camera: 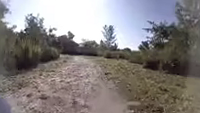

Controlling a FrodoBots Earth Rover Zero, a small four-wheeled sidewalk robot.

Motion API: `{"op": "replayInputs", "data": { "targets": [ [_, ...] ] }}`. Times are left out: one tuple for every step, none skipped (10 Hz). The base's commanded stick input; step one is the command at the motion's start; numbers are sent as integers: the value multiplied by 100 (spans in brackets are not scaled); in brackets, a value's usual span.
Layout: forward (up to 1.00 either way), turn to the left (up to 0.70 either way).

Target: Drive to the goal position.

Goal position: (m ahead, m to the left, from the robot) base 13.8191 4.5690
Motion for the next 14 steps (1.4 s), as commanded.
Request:
{"op": "replayInputs", "data": {
  "targets": [
    [70,0],
    [70,0],
    [70,0],
    [70,0],
    [70,0],
    [70,35],
    [70,35],
    [70,35],
    [70,13],
    [70,0],
    [70,0],
    [70,0],
    [70,0],
    [70,0]
  ]
}}
